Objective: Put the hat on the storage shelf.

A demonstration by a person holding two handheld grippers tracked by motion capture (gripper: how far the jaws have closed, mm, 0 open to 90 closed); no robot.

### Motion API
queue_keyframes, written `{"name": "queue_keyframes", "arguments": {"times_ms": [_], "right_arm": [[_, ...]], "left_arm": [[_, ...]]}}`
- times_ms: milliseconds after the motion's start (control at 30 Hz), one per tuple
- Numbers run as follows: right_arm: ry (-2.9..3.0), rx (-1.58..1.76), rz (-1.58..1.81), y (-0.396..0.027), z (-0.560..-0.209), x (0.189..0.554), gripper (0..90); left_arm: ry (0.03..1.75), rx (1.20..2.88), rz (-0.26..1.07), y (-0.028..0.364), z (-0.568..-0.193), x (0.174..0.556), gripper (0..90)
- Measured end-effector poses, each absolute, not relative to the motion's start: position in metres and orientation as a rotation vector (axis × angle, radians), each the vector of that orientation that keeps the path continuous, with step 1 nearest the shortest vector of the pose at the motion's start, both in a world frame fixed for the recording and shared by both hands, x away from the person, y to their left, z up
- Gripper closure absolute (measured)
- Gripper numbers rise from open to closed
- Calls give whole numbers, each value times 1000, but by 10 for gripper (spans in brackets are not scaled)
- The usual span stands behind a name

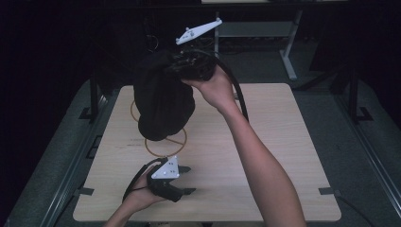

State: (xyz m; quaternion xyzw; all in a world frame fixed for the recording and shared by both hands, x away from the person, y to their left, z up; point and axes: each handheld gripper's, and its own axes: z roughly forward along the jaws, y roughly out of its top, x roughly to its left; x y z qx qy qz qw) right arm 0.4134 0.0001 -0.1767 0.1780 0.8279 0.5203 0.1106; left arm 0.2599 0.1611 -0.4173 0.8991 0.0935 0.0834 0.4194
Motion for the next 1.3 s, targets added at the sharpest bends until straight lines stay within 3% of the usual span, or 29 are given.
{"name": "queue_keyframes", "arguments": {"times_ms": [567, 633, 733, 967, 1300], "right_arm": [[2502, 660, 1525, 59, -199, 457, 850], [2488, 695, 1536, 68, -206, 463, 813], [2518, 784, 1467, 84, -222, 470, 570], [2603, 789, 1428, 89, -228, 466, 461], [2561, 795, 1478, 61, -222, 457, 414]], "left_arm": [[223, 2202, 178, 157, -414, 256, 320], [215, 2197, 166, 155, -414, 255, 320], [196, 2210, 168, 151, -417, 252, 320], [207, 2221, 163, 151, -422, 252, 307], [262, 2201, 183, 161, -421, 257, 284]]}}
